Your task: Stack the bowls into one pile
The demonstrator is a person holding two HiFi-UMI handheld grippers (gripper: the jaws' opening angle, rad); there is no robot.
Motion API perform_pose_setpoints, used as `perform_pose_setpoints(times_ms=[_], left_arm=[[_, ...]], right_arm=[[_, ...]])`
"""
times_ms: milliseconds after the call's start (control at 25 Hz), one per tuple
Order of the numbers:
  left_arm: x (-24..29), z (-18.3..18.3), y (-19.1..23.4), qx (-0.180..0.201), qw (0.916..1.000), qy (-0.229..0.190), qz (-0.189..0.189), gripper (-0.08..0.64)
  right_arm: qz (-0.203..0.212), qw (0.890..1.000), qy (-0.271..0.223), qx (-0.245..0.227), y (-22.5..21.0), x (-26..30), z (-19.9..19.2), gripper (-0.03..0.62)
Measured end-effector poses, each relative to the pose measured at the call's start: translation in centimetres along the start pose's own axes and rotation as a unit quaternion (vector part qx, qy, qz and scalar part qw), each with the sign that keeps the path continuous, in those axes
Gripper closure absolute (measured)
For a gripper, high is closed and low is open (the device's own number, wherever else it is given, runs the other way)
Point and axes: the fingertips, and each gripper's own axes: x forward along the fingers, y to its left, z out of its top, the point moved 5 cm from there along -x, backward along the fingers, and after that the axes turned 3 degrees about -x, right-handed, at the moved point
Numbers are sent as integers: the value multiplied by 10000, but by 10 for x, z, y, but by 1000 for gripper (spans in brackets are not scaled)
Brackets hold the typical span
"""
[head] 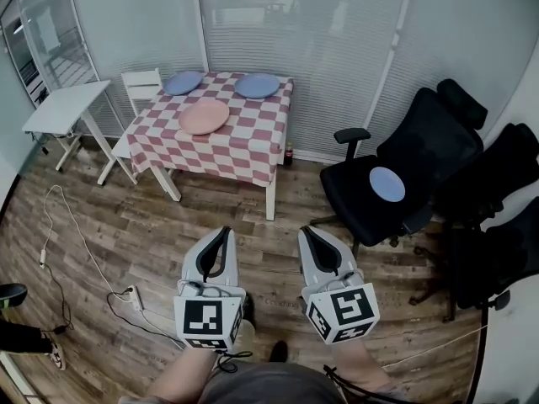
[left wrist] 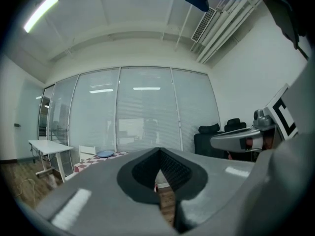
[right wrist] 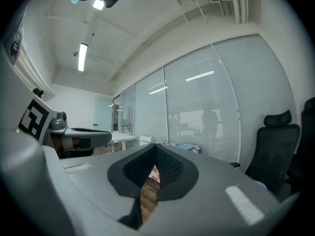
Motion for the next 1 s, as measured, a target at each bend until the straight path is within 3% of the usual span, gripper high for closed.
perform_pose_setpoints(times_ms=[240, 560, 1000], left_arm=[[63, -6, 46, -125, 9999, 26, -79, 560], [130, 20, 111, 16, 9992, -272, -279, 560], [186, 17, 155, -72, 9986, -286, -440, 560]], right_arm=[[-64, 9999, 89, -34, -15, 77, 5, 571], [-230, 9996, -109, -93, -23, 172, 35, 571], [-407, 9989, -154, -151, -34, 243, 45, 572]])
